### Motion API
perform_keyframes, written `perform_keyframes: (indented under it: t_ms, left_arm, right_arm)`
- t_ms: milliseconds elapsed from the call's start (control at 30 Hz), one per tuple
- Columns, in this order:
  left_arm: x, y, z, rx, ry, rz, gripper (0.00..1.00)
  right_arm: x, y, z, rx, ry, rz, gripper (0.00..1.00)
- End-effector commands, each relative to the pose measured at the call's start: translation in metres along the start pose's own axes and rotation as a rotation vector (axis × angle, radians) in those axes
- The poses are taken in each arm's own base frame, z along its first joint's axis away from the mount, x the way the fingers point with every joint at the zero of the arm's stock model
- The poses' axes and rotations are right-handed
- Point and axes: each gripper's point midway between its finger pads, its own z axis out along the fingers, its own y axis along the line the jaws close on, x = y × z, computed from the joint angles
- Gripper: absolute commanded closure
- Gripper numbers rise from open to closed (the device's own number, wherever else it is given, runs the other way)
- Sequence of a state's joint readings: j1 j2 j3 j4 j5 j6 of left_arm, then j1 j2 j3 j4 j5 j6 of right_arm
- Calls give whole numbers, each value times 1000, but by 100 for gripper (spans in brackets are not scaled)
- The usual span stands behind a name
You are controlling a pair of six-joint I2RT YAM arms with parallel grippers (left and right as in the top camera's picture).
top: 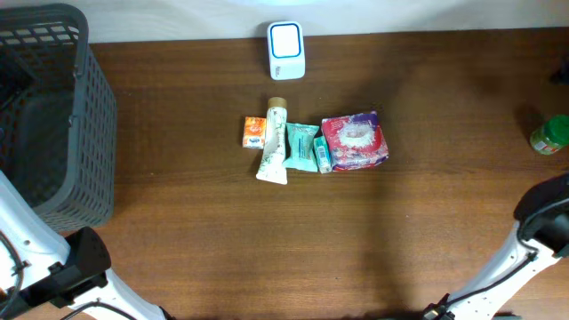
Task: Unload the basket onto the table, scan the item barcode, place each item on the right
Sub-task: 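Carry the jar right and set it at the table's right edge, then grasp the red-purple snack pack with the right gripper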
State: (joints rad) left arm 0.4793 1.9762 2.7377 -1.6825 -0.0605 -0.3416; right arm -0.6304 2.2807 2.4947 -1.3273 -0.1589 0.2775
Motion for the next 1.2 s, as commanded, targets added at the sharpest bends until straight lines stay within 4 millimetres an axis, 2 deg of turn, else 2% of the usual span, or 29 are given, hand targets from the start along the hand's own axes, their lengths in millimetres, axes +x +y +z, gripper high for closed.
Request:
perform_keyframes:
  t_ms: [0, 67, 100, 200, 300, 333, 400, 433, 533, 567, 633, 667, 733, 767, 800, 833, 900, 933, 967, 1000, 1067, 1167]
  left_arm:
    - [-1, 1, -3, -2, -10, -8, 1]
    - [-1, 1, -3, -2, -10, -8, 1]
    - [-1, 1, -3, -2, -11, -8, 1]
    - [-1, 1, -3, -2, -10, -8, 1]
    - [-1, 1, -3, -2, -10, -8, 1]
    - [-1, 1, -3, -2, -10, -8, 1]
    - [-1, 1, -3, -2, -10, -8, 1]
    - [-1, 1, -3, -2, -10, -8, 1]
    - [-1, 1, -3, -2, -10, -8, 1]
    - [-1, 1, -3, -2, -10, -8, 1]
    - [-1, 1, -3, -2, -10, -8, 1]
    - [-1, 1, -3, -2, -10, -8, 1]
    - [-1, 1, -3, -2, -10, -8, 1]
    - [-1, 1, -3, -2, -11, -8, 1]
    - [-1, 1, -3, -2, -10, -8, 1]
    - [-1, 1, -3, -2, -10, -8, 1]
    - [-1, 1, -3, -2, -10, -8, 1]
    - [-1, 1, -3, -2, -10, -8, 1]
    - [-1, 1, -3, -2, -10, -8, 1]
    - [-1, 1, -3, -2, -10, -8, 1]
    - [-1, 1, -3, -2, -11, -8, 1]
    - [-1, 1, -3, -2, -11, -8, 1]
  right_arm:
    - [60, 111, -20, -408, 194, -172, 7]
    - [108, 147, -4, -383, 287, -334, 7]
    - [152, 163, 18, -260, 361, -440, 4]
    - [227, 174, 46, -59, 467, -637, 1]
    - [254, 181, 52, -8, 492, -717, 1]
    - [261, 189, 53, -64, 507, -751, 1]
    - [277, 203, 50, -289, 574, -865, 1]
    - [283, 204, 48, -387, 611, -883, 1]
    - [286, 181, 82, -381, 621, -835, 4]
    - [294, 175, 94, -395, 635, -820, 16]
    - [314, 170, 110, -456, 665, -786, 22]
    - [324, 171, 114, -506, 677, -767, 35]
    - [340, 168, 123, -546, 692, -752, 40]
    - [345, 163, 126, -539, 703, -748, 66]
    - [345, 162, 126, -535, 708, -740, 91]
    - [337, 165, 124, -510, 704, -665, 96]
    - [305, 178, 109, -478, 622, -664, 96]
    - [282, 178, 101, -383, 556, -655, 96]
    - [240, 171, 85, -174, 419, -615, 96]
    - [203, 153, 61, 94, 271, -573, 96]
    - [177, 134, 35, 415, 82, -560, 96]
    - [177, 146, 29, 587, -75, -639, 96]
